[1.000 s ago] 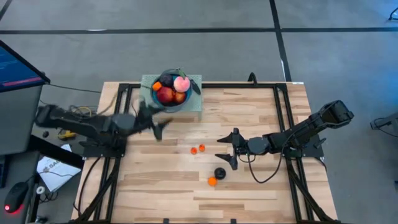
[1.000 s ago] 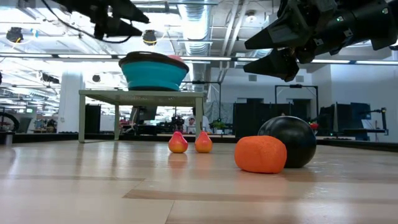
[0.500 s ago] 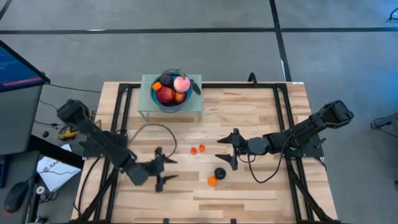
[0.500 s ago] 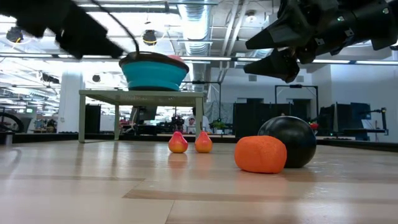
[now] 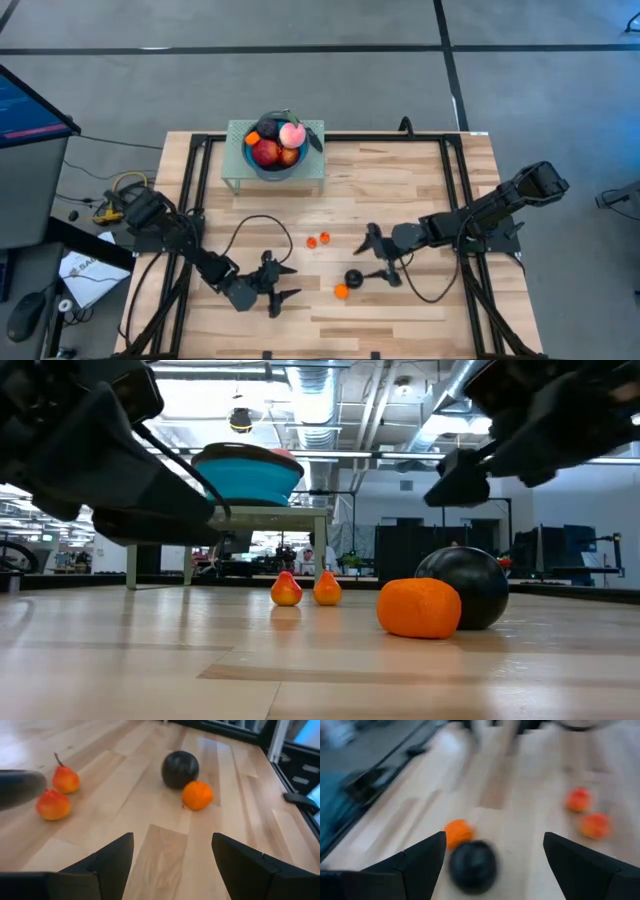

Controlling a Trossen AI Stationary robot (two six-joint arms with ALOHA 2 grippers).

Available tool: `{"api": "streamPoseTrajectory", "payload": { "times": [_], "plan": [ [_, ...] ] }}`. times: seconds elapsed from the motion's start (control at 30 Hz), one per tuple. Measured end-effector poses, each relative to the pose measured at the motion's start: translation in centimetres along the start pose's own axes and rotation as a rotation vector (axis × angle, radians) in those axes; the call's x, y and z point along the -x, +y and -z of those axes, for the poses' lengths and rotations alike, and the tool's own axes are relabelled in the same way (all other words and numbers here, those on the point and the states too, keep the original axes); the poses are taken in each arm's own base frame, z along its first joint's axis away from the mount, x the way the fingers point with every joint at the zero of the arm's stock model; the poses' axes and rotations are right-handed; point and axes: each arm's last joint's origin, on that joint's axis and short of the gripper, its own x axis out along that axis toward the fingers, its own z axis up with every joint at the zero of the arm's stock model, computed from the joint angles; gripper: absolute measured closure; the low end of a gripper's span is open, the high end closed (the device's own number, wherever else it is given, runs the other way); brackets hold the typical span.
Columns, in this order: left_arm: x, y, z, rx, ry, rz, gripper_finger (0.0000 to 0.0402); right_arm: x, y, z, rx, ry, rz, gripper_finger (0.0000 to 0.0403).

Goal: Pick & Place Fruit
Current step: Put the purple plum into the blue strainer bowl on the shelf

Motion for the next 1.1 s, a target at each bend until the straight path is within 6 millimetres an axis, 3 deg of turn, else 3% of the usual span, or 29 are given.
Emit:
{"api": "streamPoseTrajectory", "payload": {
  "times": [0.2, 0.63, 0.9, 1.1],
  "plan": [
    [-0.3, 0.3, -0.3, 0.014, -0.024, -0.034, 0.014, -1.1, 1.0, 1.0, 0.112, 0.03, -0.033, 0.0075],
    [-0.6, 0.5, -0.6, 0.028, -0.034, -0.041, 0.014, -7.5, 1.0, 2.3, 0.151, 0.192, -0.091, 0.0075],
    [-0.6, 0.5, -0.6, 0.029, -0.036, -0.04, 0.014, -7.7, 1.2, 2.2, 0.047, 0.312, -0.076, 0.0095],
    [-0.6, 0.5, -0.6, 0.03, -0.036, -0.039, 0.014, -6.2, 1.5, 0.2, -0.022, 0.265, -0.074, 0.0135]
  ]
}}
